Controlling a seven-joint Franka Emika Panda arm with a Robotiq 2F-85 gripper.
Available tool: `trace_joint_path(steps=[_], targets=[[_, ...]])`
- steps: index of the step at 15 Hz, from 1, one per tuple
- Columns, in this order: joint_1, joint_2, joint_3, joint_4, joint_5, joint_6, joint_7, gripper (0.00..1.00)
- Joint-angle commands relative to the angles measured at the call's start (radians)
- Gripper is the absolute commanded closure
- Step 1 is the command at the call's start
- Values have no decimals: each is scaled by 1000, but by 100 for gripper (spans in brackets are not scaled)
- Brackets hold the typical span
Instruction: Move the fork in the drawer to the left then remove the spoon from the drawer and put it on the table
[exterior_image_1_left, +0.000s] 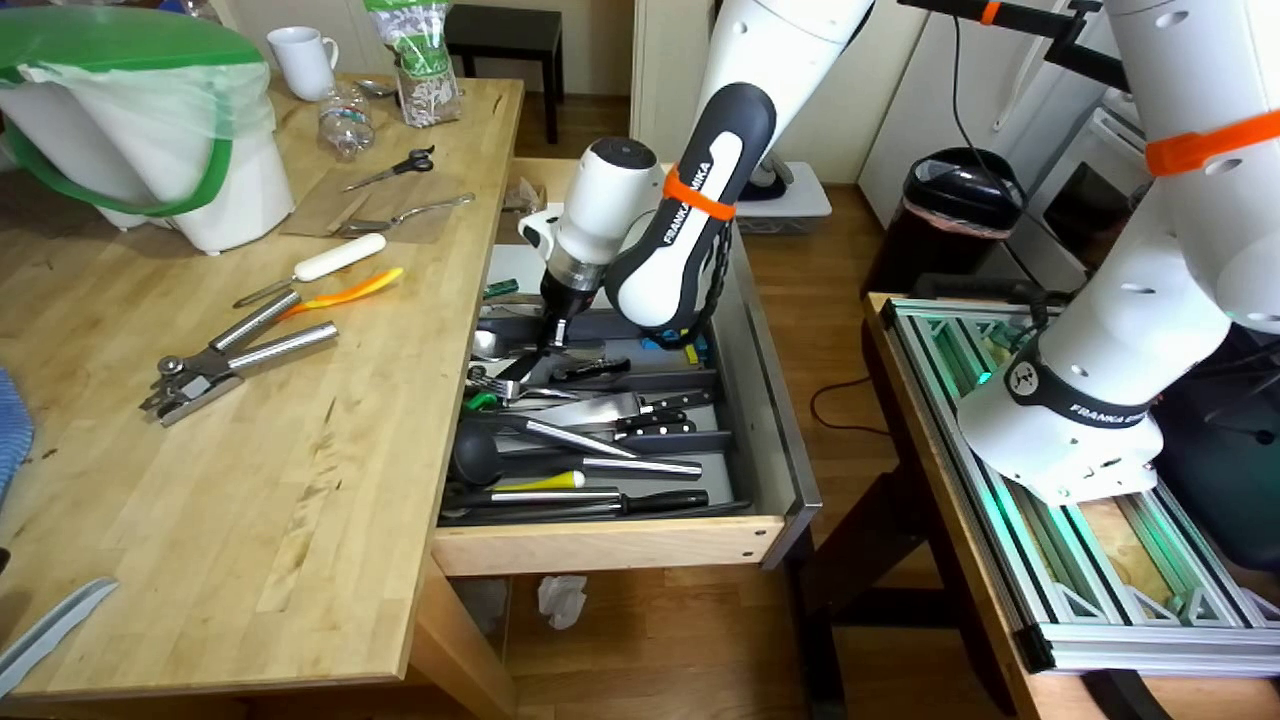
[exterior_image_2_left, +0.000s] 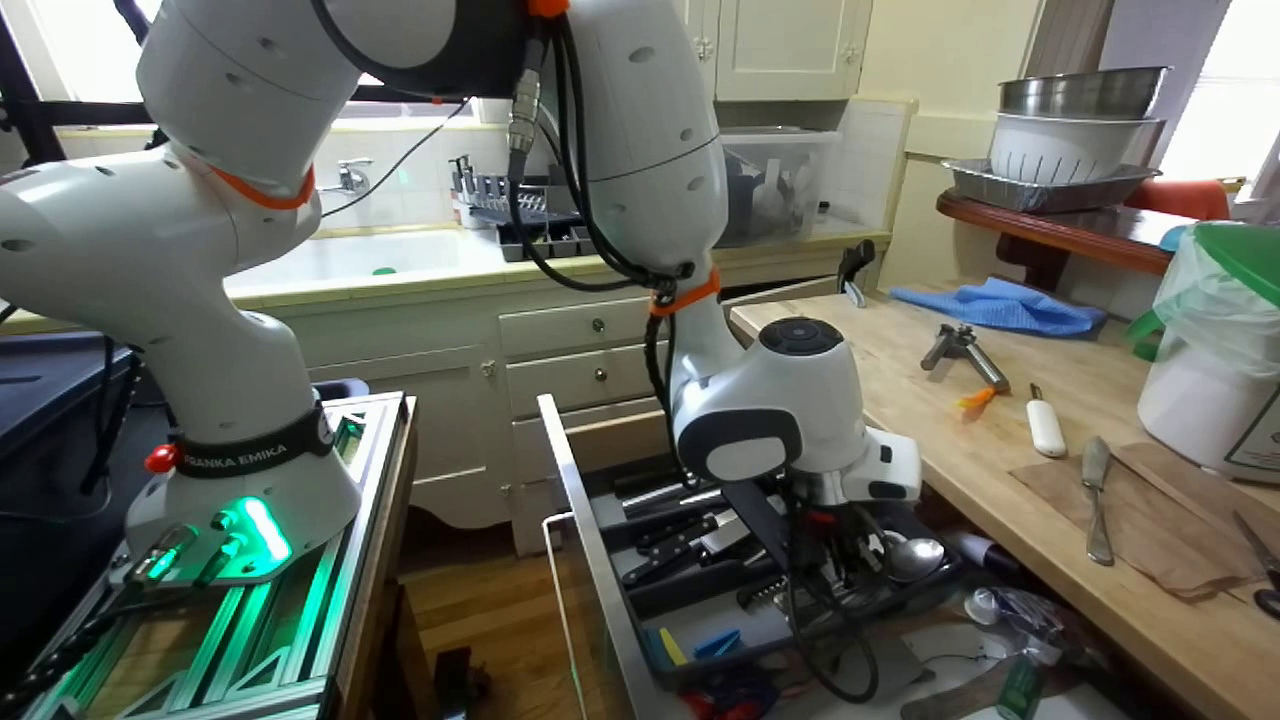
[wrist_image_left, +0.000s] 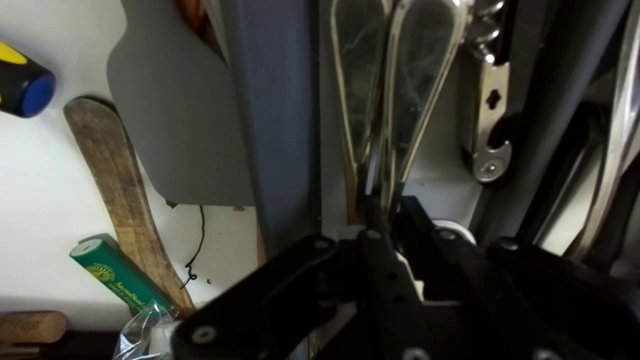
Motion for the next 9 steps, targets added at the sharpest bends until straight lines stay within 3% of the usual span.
trace_joint_path(steps=[1, 9], targets=[[6, 8, -6, 12, -2, -3, 22, 100], [-2, -108, 15, -53, 0, -87, 15, 97]])
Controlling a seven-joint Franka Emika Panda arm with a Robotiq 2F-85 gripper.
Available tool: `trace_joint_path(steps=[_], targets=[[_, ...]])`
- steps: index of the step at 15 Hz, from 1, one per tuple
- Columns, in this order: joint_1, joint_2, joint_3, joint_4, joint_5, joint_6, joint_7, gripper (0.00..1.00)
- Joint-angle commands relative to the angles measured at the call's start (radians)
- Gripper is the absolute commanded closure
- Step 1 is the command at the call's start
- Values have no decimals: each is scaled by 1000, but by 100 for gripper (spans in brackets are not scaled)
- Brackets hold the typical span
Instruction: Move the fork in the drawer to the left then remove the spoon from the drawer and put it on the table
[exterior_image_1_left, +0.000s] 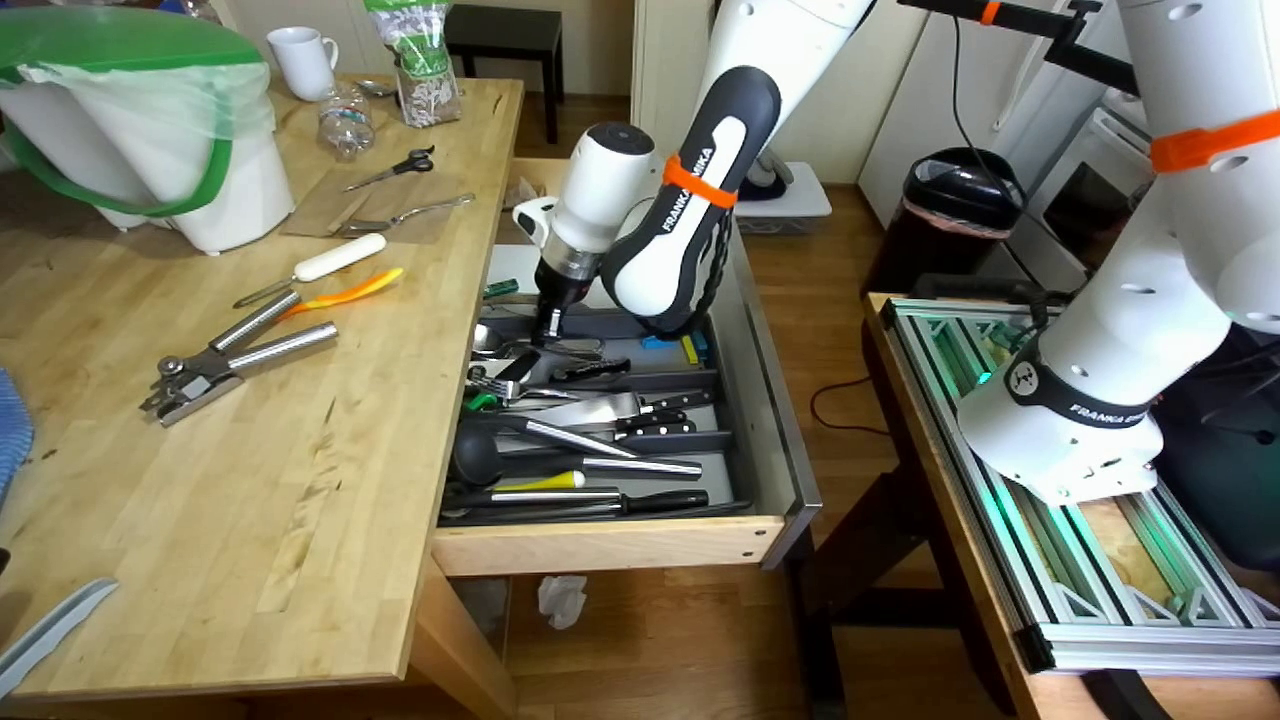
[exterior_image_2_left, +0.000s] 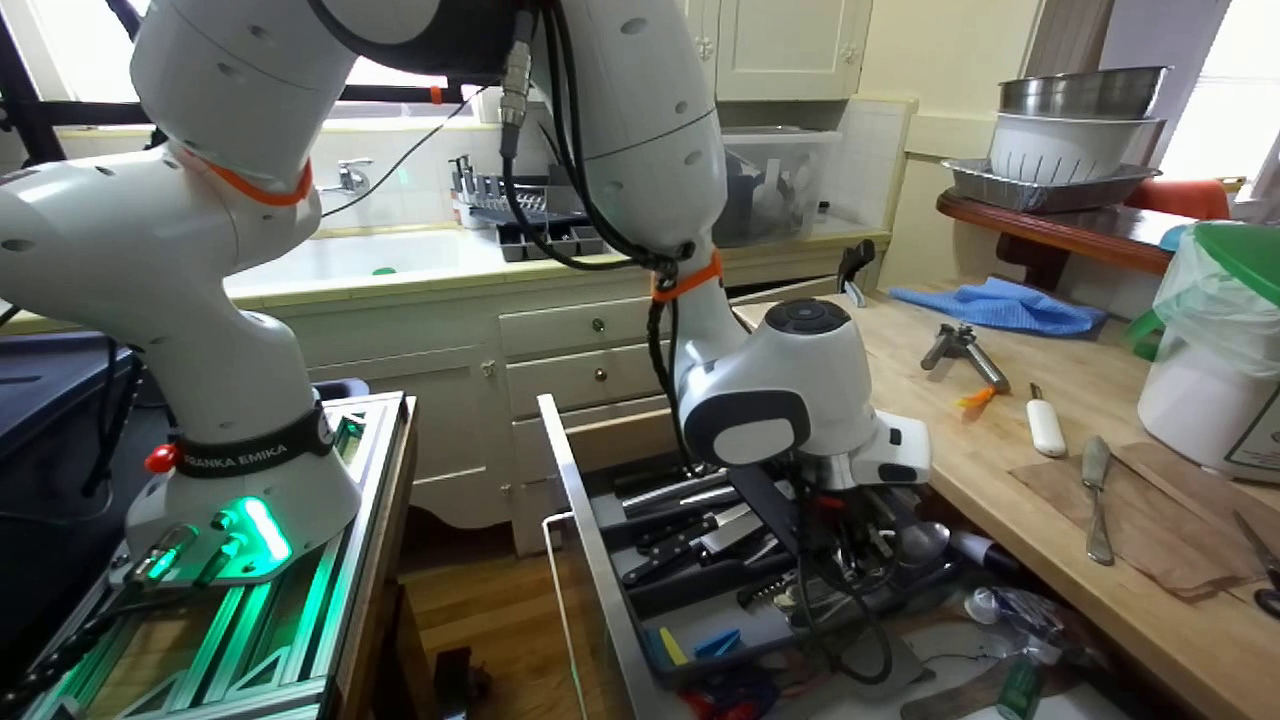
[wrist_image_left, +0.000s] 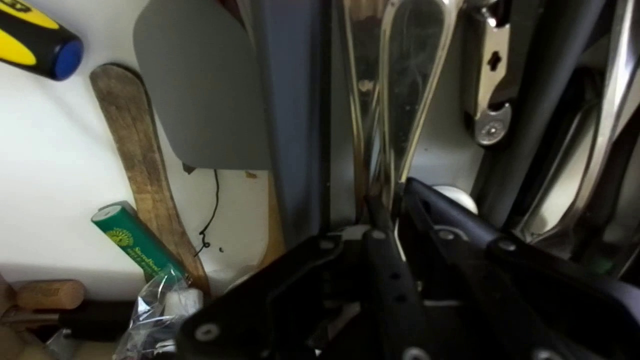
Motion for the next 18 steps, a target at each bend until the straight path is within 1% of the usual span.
trace_joint_path(steps=[1, 5, 6, 7, 8, 9, 12, 14, 18], targets=[[-18, -79, 33, -53, 5, -92, 0, 97], [-66, -137, 108, -77, 50, -223, -47, 97], [-70, -157, 116, -82, 67, -259, -52, 97], [-94, -177, 146, -86, 99, -317, -75, 97], [-107, -196, 162, -90, 131, -362, -101, 97], [-135, -219, 193, -93, 180, -424, -146, 97], [-172, -277, 228, -85, 324, -584, -276, 97], [-167, -327, 210, -81, 410, -700, -360, 97], [-109, -413, 119, -73, 518, -911, -504, 97]])
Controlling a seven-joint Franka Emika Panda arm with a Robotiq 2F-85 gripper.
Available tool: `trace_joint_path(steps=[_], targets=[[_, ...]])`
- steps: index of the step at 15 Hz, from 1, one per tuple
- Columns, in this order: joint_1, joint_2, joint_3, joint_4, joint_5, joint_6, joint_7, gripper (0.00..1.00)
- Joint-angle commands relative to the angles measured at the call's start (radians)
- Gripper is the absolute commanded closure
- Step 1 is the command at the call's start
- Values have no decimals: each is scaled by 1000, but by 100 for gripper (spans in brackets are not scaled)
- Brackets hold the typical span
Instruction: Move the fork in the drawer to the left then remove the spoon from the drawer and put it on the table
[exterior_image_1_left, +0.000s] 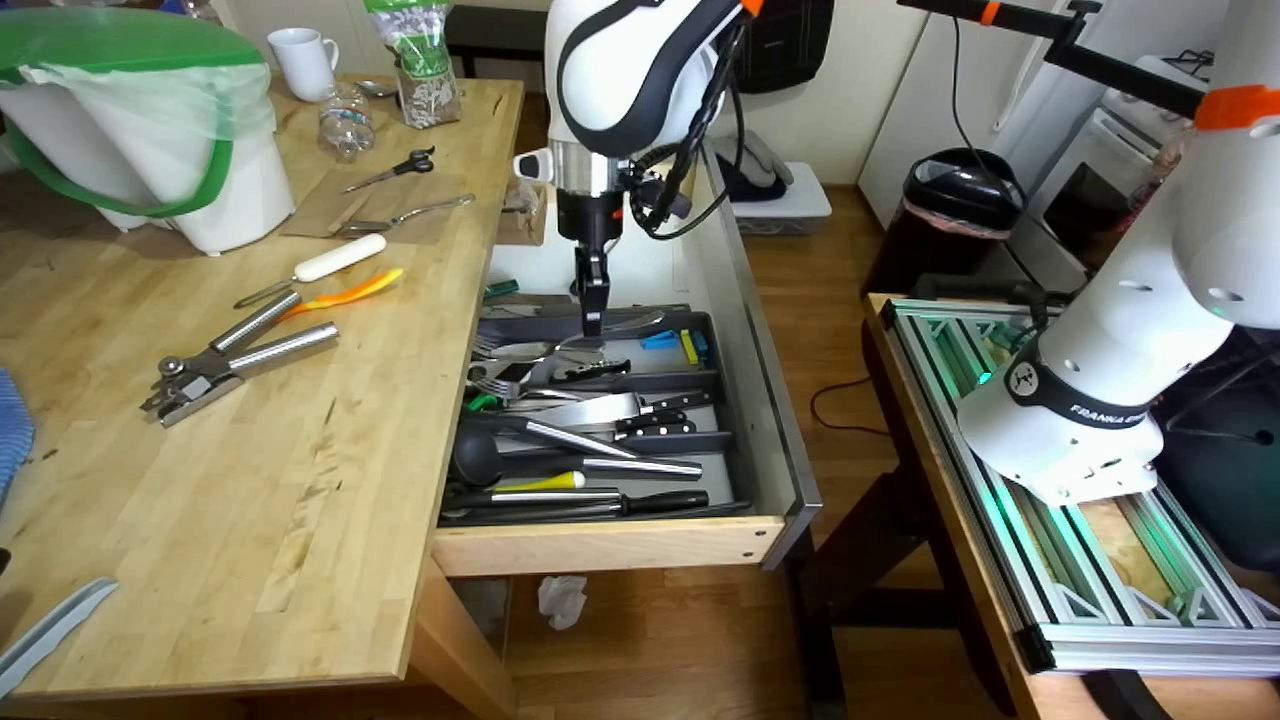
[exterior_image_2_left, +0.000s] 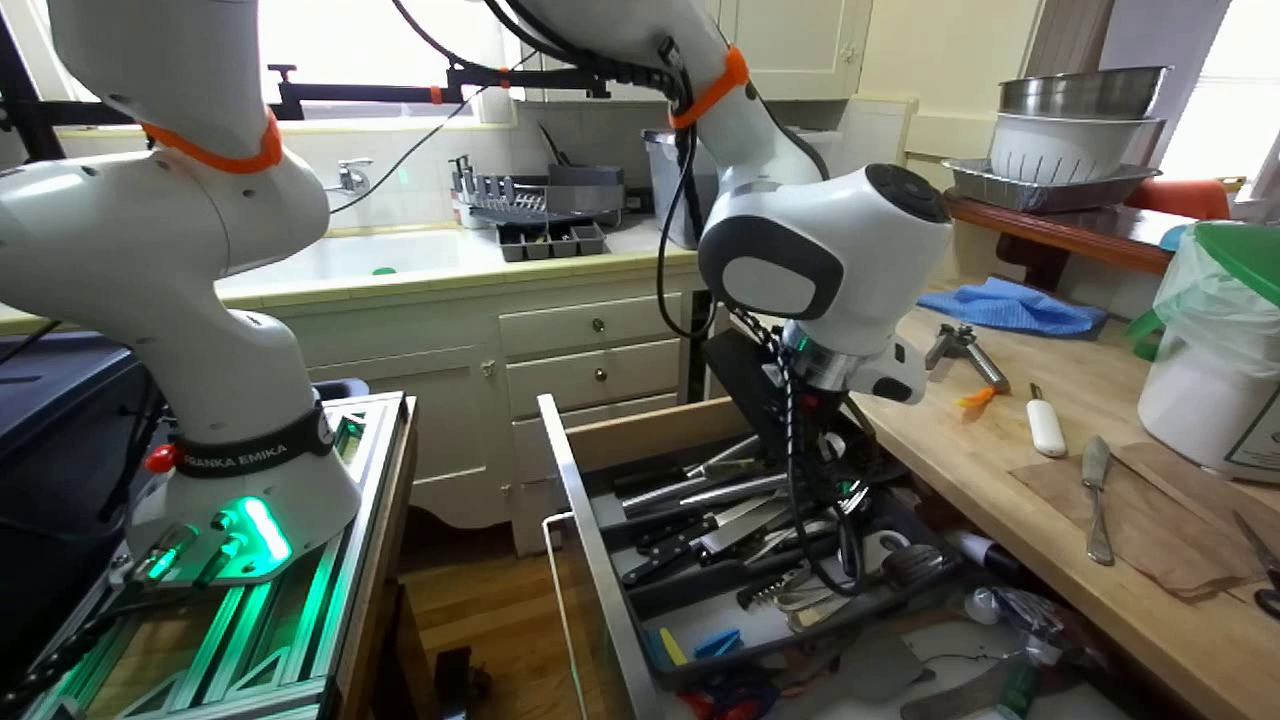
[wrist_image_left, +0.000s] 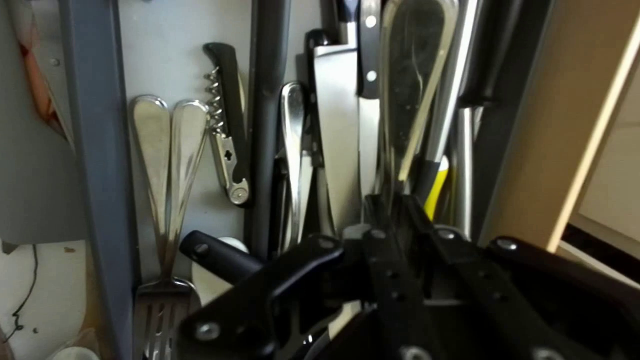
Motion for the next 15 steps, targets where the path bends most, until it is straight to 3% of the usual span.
trace_joint_path(steps=[1, 5, 10, 15], targets=[[57, -90, -86, -16, 106, -164, -142, 97], [128, -136, -187, -5, 187, -300, -268, 97], [189, -177, -272, -3, 377, -248, -403, 97], [250, -127, -373, 111, 321, -153, -343, 97]])
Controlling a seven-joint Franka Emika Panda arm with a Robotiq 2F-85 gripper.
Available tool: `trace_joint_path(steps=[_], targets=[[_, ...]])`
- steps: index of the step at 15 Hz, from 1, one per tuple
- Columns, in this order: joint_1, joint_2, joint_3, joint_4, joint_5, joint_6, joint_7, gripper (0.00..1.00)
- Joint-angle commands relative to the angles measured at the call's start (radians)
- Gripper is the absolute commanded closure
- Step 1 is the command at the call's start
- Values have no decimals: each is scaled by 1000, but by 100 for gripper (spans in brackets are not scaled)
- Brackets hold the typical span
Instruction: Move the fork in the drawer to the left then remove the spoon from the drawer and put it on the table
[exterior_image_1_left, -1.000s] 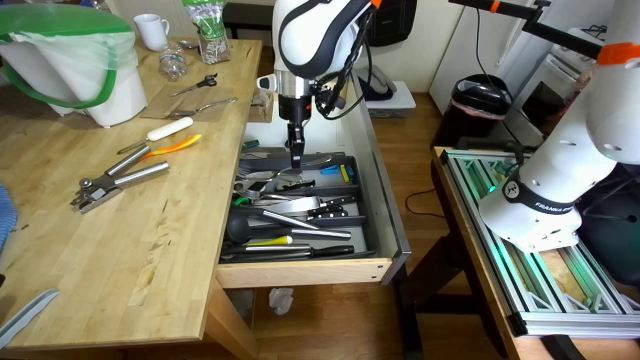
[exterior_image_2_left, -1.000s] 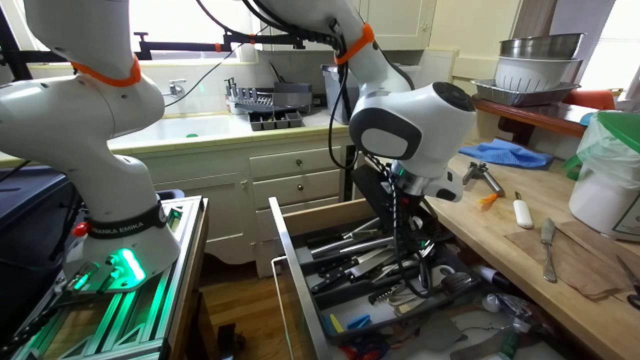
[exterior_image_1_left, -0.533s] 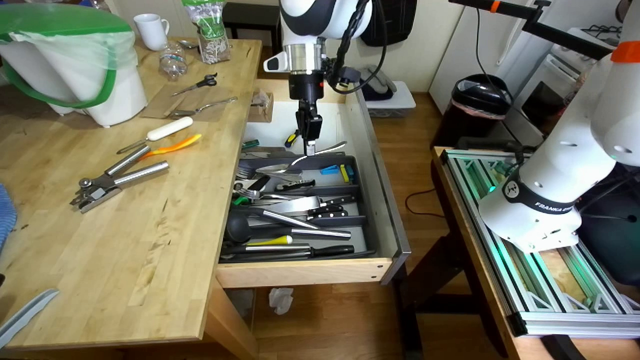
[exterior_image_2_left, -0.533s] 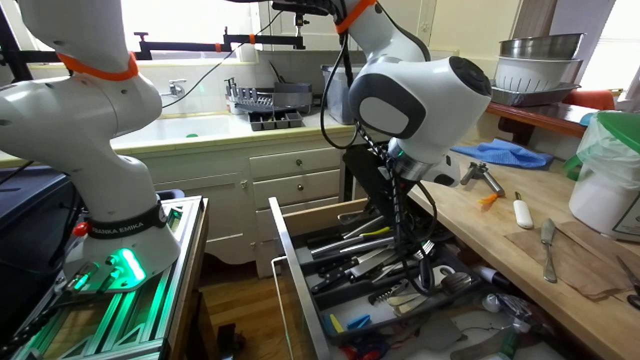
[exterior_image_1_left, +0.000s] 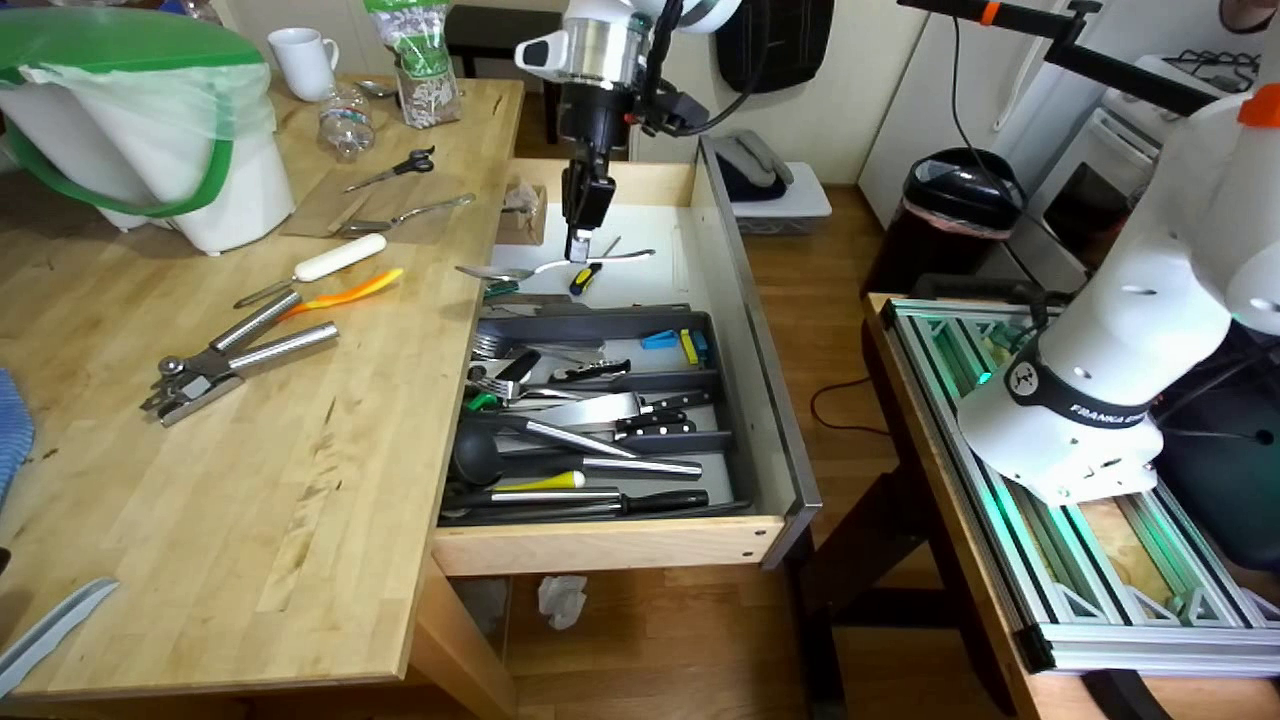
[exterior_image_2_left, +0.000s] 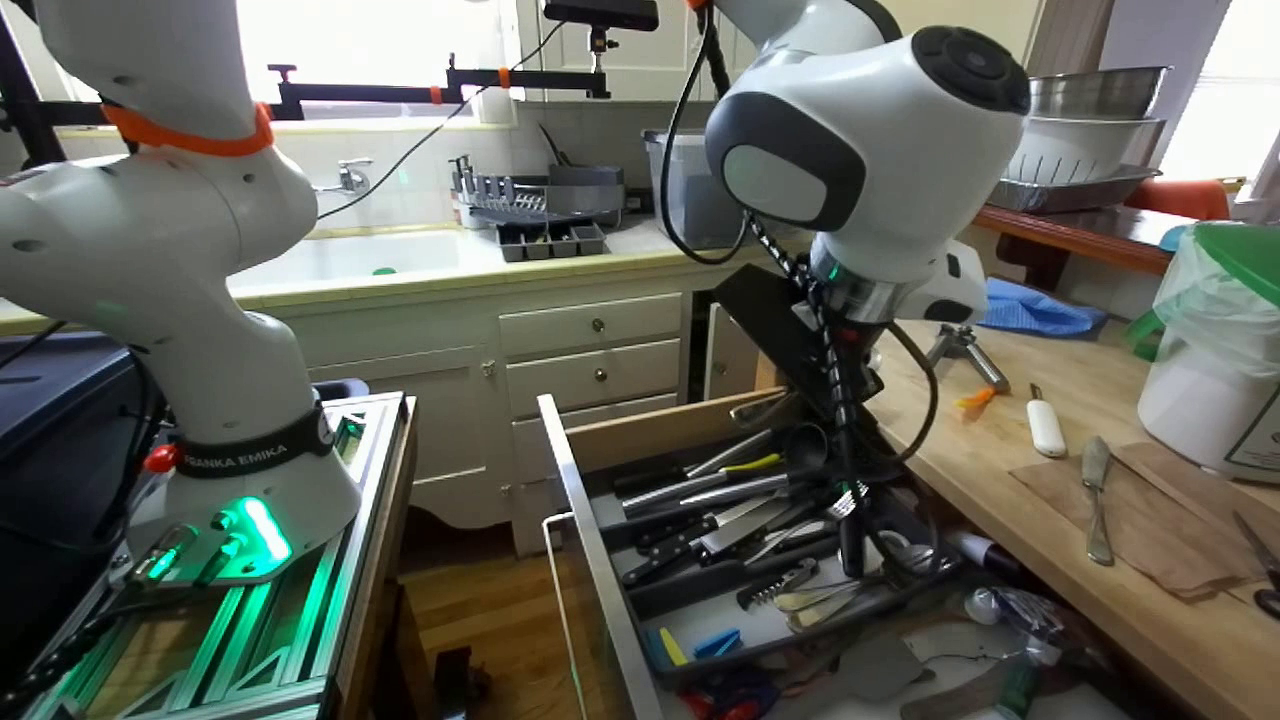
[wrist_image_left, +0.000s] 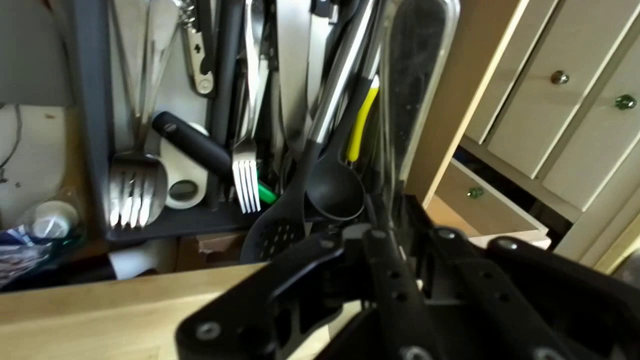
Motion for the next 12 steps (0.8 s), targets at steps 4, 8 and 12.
trace_joint_path(steps=[4, 8, 12], targets=[[56, 150, -99, 216, -93, 154, 60, 97], [30, 246, -53, 353, -85, 152, 36, 97], [20, 232, -41, 331, -97, 154, 33, 89]])
